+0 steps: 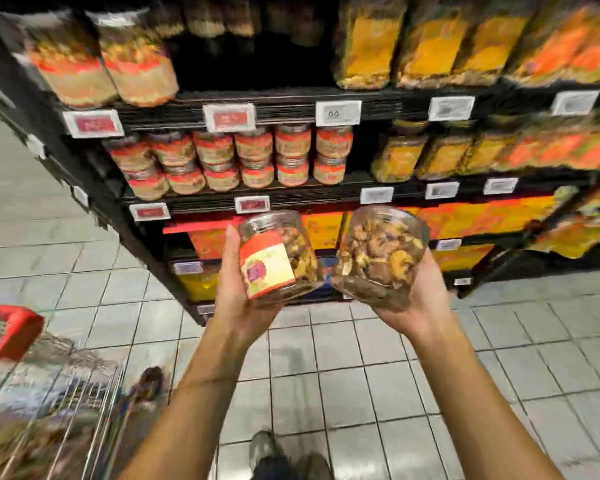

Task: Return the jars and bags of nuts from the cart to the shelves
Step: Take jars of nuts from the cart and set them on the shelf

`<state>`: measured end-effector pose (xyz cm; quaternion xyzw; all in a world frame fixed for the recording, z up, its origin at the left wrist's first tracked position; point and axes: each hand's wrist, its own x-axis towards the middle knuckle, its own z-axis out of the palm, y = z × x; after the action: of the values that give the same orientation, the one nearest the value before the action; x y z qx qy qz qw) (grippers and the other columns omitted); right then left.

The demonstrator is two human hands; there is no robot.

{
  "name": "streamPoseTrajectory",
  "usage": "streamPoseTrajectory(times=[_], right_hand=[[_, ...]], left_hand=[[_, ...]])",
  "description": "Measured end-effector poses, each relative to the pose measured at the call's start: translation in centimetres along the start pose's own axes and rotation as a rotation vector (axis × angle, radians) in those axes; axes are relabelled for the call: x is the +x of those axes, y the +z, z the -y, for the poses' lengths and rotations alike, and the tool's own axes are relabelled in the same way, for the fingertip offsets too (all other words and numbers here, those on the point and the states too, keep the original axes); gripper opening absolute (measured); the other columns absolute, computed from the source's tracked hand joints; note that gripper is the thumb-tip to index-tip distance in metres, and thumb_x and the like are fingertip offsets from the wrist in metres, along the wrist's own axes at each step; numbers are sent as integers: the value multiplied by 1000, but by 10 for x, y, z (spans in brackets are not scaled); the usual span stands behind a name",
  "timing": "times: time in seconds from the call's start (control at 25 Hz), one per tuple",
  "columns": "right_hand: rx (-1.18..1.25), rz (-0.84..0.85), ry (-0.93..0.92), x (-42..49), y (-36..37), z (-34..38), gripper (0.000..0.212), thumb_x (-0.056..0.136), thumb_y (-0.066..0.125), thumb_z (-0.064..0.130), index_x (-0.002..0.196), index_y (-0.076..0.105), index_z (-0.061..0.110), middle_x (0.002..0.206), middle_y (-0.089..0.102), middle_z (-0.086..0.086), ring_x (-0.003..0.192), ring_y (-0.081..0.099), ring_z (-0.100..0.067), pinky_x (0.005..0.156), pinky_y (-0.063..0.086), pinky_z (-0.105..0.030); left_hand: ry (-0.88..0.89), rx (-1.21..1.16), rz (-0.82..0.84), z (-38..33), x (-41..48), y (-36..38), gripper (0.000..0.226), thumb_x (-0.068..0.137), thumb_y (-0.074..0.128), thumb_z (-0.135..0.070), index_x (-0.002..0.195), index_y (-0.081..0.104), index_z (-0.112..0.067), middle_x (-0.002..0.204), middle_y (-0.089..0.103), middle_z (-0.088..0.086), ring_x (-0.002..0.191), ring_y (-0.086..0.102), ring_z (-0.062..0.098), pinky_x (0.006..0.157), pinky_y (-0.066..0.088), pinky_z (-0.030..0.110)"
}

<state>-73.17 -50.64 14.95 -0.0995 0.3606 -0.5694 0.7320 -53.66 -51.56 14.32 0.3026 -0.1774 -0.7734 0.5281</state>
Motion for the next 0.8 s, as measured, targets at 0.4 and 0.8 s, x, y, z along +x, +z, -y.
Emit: streamPoseTrajectory(times=[0.4,0.8], right_hand=[[43,-120,-30,83,-19,51,58,96,32,49,77,76,16,87,73,-8,77,71,-23,70,56,-36],[57,-232,-34,151,-62,107,48,94,36,49,95,71,16,100,72,-10,86,70,-26,79,54,-41]], left_hand=[[-32,168,2,7,122,14,82,63,55,-70,122,61,-13,99,71,7,90,68,22,77,55,35],[-73,246,-95,39,231,49,54,62,48,-70,81,78,-30,84,76,-1,77,72,14,60,56,27]])
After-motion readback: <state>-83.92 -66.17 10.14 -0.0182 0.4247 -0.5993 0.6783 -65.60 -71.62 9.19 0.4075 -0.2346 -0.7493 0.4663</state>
